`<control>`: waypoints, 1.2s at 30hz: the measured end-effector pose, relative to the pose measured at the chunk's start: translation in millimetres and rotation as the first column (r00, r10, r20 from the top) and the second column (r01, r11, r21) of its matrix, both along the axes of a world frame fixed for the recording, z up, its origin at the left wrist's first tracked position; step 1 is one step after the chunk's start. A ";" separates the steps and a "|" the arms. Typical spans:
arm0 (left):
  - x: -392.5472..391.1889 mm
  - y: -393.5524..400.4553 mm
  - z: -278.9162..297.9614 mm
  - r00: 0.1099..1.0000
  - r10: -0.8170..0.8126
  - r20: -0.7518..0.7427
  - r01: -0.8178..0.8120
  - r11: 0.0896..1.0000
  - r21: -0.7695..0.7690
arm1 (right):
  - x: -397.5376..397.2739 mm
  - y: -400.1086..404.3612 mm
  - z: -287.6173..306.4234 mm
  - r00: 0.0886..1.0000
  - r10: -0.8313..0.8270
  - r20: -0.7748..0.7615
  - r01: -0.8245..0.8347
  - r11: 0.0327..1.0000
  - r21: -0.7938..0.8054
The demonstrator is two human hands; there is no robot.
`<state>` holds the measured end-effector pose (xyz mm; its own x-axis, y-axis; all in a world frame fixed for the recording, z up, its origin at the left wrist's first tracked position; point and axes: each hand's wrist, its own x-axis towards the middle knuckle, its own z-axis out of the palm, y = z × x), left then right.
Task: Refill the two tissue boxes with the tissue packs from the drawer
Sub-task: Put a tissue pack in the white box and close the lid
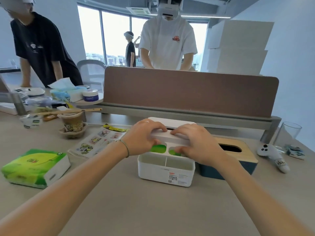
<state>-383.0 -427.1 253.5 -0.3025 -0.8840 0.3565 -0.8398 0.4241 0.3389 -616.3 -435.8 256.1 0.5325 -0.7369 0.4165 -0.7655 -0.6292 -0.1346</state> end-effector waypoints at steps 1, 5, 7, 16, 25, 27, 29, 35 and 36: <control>6.7 -0.1 -5.3 1.000 0.006 -0.003 -0.006 1.000 0.006 | 6.5 -2.7 -5.6 1.000 0.013 0.011 -0.013 1.000 0.023; 22.0 -1.8 -26.3 0.999 0.032 0.006 -0.032 0.999 0.021 | 20.6 -8.5 -22.8 0.999 0.039 0.022 -0.041 0.997 0.065; 23.8 -4.3 -35.0 0.999 0.039 0.030 -0.039 0.999 0.009 | 21.5 -10.3 -28.7 0.999 0.037 0.033 -0.039 0.996 0.076; 16.5 -9.8 -47.5 0.949 0.091 -0.302 -0.083 0.996 0.040 | 9.4 -8.1 -43.9 0.991 -0.026 0.131 0.007 0.989 0.145; 5.4 -19.3 -62.6 0.721 0.236 -0.651 -0.079 0.962 0.261 | 7.1 -8.3 -55.2 0.983 -0.044 0.178 0.012 0.984 0.176; 2.7 -19.9 -64.1 0.711 0.251 -0.657 -0.120 0.964 0.238 | 6.2 -8.8 -54.8 0.972 -0.063 0.224 0.018 0.980 0.199; 0.7 -20.7 -66.2 0.717 0.257 -0.648 -0.154 0.965 0.211 | 7.8 -11.9 -55.0 0.961 -0.117 0.250 0.067 0.977 0.200; -2.0 -23.3 -70.5 0.647 0.252 -0.719 -0.119 0.966 0.231 | 19.0 -21.0 -55.4 0.925 -0.323 0.198 0.228 0.892 0.390; -2.7 -23.5 -70.3 0.644 0.251 -0.723 -0.110 0.965 0.237 | 19.1 -21.7 -56.5 0.925 -0.329 0.188 0.236 0.888 0.396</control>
<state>-385.7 -450.5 183.1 0.1726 -0.9550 0.2411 -0.3310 0.1743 0.9274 -597.2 -457.5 199.6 0.1952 -0.9635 0.1833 -0.8164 -0.2631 -0.5141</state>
